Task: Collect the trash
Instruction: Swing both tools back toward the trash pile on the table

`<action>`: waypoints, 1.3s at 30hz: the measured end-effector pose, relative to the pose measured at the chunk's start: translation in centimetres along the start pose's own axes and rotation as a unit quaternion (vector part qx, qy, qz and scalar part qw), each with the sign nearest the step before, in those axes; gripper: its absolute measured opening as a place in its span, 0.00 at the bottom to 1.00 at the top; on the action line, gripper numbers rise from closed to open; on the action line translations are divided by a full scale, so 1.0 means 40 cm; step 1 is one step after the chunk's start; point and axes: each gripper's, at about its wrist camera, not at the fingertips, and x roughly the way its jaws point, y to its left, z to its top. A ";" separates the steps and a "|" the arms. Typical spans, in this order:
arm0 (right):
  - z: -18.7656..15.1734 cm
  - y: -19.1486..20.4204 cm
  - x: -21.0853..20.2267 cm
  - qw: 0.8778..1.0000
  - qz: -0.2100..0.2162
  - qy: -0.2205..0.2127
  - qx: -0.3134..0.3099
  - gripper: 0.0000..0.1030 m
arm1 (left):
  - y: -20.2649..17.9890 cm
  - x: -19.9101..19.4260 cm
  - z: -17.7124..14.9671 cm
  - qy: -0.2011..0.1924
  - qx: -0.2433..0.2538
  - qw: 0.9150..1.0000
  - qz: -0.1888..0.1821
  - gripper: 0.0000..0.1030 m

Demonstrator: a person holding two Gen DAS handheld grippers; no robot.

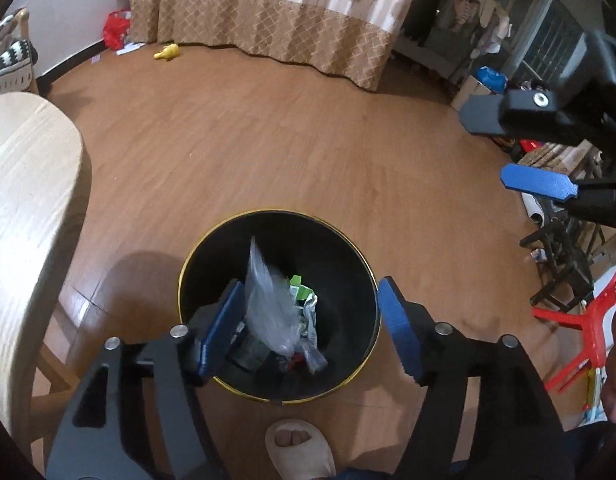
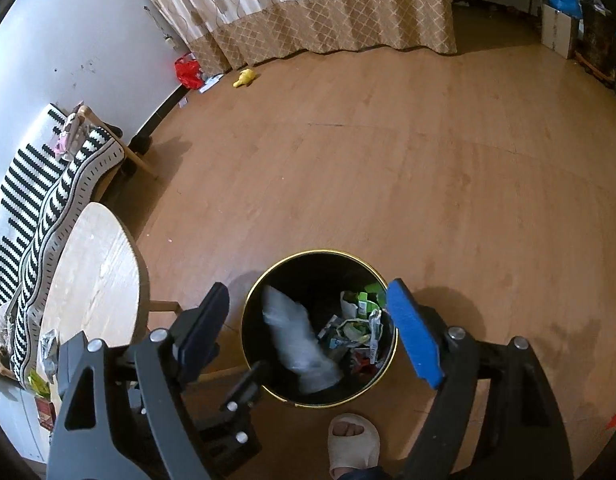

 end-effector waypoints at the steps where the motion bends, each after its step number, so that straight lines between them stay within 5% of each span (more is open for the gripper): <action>1: -0.001 0.004 -0.005 1.000 0.000 -0.003 0.000 0.76 | 0.001 -0.004 -0.002 -0.001 0.000 1.000 0.001 0.68; 7: -0.002 0.045 -0.030 1.000 0.011 -0.015 -0.009 0.77 | 0.029 -0.110 -0.013 -0.020 -0.005 1.000 0.018 0.80; 13: -0.034 0.195 -0.038 0.997 0.043 -0.013 -0.068 0.80 | 0.142 -0.319 -0.066 -0.062 -0.045 0.994 0.077 0.89; 19: -0.121 0.449 -0.030 0.983 0.094 0.013 -0.154 0.80 | 0.333 -0.551 -0.179 -0.094 -0.117 0.974 0.168 0.90; 24: -0.235 0.709 -0.026 0.961 0.139 0.034 -0.236 0.80 | 0.496 -0.745 -0.319 -0.108 -0.169 0.943 0.265 0.90; 29: -0.398 0.959 -0.032 0.928 0.162 0.041 -0.333 0.80 | 0.658 -0.924 -0.479 -0.120 -0.247 0.902 0.332 0.90; 35: -0.554 1.140 -0.015 0.899 0.169 0.049 -0.400 0.80 | 0.784 -1.070 -0.644 -0.122 -0.300 0.862 0.391 0.90; 39: -0.604 1.213 0.004 0.890 0.167 0.042 -0.423 0.80 | 0.834 -1.134 -0.733 -0.123 -0.328 0.844 0.407 0.90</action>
